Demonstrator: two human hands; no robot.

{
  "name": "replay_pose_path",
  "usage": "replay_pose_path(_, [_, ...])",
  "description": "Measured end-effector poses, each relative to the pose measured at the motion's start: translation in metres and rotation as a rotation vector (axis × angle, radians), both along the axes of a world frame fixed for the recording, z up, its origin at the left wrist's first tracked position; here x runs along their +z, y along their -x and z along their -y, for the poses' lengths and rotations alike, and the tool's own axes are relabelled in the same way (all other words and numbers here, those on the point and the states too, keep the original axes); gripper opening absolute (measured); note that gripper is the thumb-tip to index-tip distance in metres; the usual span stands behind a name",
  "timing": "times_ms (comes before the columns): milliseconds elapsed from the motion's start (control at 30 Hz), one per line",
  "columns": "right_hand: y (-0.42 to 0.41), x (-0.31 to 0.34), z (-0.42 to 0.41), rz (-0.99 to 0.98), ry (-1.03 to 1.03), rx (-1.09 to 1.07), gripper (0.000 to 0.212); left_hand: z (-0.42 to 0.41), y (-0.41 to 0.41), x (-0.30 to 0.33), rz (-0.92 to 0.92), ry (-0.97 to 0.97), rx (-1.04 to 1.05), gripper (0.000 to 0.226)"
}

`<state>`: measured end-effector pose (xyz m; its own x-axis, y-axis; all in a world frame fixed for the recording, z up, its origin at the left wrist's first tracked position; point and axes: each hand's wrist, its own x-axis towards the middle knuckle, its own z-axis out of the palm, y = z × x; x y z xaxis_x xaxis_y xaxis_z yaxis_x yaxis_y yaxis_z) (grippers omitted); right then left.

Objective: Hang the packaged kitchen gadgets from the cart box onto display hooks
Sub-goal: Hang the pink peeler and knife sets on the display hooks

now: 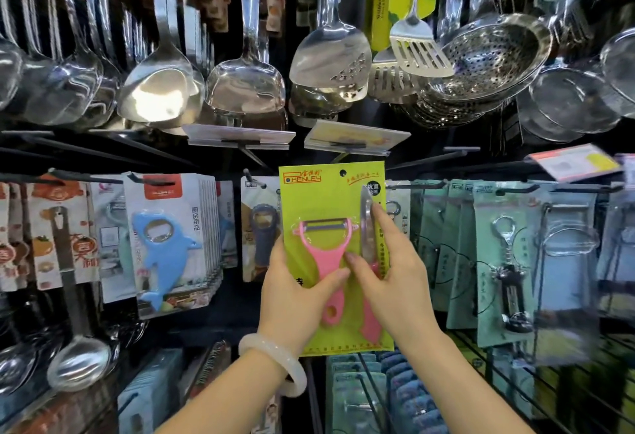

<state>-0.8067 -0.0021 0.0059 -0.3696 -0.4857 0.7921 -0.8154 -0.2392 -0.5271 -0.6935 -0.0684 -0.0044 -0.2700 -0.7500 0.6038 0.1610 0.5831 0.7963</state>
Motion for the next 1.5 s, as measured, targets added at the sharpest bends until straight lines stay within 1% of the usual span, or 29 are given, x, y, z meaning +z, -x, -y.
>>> replay_pose_path(167, [0.006, -0.007, 0.005, 0.038, -0.006, 0.007, 0.072, 0.008, 0.004, -0.005, 0.047, -0.062, -0.004, 0.09])
replay_pose_path(200, [0.007, -0.007, 0.007, 0.05, -0.021, 0.014, 0.072, 0.01, 0.005, -0.006, 0.057, -0.078, -0.001, 0.089])
replay_pose_path(300, [0.011, -0.004, 0.015, 0.07, -0.076, 0.016, 0.07, 0.016, 0.008, -0.004, 0.063, -0.129, -0.007, 0.073])
replay_pose_path(367, [0.014, -0.001, 0.023, 0.096, -0.11, 0.019, 0.069, 0.023, 0.011, -0.001, 0.1, -0.168, -0.016, 0.067])
replay_pose_path(400, [0.016, 0.0, 0.028, 0.106, -0.123, 0.021, 0.069, 0.028, 0.013, 0.0, 0.129, -0.172, -0.02, 0.069])
replay_pose_path(433, [0.018, 0.001, 0.033, 0.104, -0.137, 0.011, 0.07, 0.032, 0.015, 0.0, 0.164, -0.179, -0.022, 0.077])
replay_pose_path(500, [0.02, 0.001, 0.04, 0.072, -0.169, -0.052, 0.072, 0.037, 0.016, -0.001, 0.248, -0.195, 0.001, 0.1])
replay_pose_path(567, [0.02, 0.0, 0.044, 0.042, -0.23, -0.125, 0.074, 0.035, 0.012, -0.005, 0.312, -0.222, 0.039, 0.109])
replay_pose_path(633, [0.017, -0.005, 0.044, 0.068, -0.265, -0.154, 0.073, 0.033, 0.007, -0.016, 0.354, -0.236, 0.046, 0.106])
replay_pose_path(700, [0.013, -0.015, 0.043, 0.103, -0.218, -0.163, 0.07, 0.036, 0.003, -0.029, 0.41, -0.237, 0.061, 0.096])
replay_pose_path(733, [0.01, -0.022, 0.041, 0.101, -0.197, -0.181, 0.069, 0.041, 0.003, -0.039, 0.449, -0.229, 0.067, 0.094])
replay_pose_path(800, [0.002, -0.035, 0.036, 0.1, -0.168, -0.213, 0.063, 0.04, 0.0, -0.05, 0.543, -0.212, 0.059, 0.099])
replay_pose_path(867, [-0.007, -0.049, 0.028, 0.106, -0.126, -0.229, 0.056, 0.029, -0.009, -0.053, 0.613, -0.173, 0.082, 0.097])
replay_pose_path(933, [-0.014, -0.063, 0.021, 0.114, -0.09, -0.236, 0.05, 0.021, -0.016, -0.061, 0.661, -0.205, 0.129, 0.097])
replay_pose_path(1033, [-0.021, -0.085, 0.011, 0.117, -0.109, -0.261, 0.045, 0.018, -0.022, -0.079, 0.676, -0.267, 0.099, 0.098])
replay_pose_path(1100, [-0.02, -0.094, 0.006, 0.119, -0.123, -0.277, 0.045, 0.015, -0.027, -0.086, 0.728, -0.294, 0.054, 0.098])
replay_pose_path(1300, [-0.014, -0.105, -0.006, 0.166, -0.199, -0.28, 0.04, 0.008, -0.032, -0.094, 0.802, -0.241, 0.002, 0.098])
replay_pose_path(1500, [0.0, -0.123, -0.032, 0.151, -0.285, -0.302, 0.039, -0.011, -0.017, -0.104, 0.789, -0.222, -0.009, 0.09])
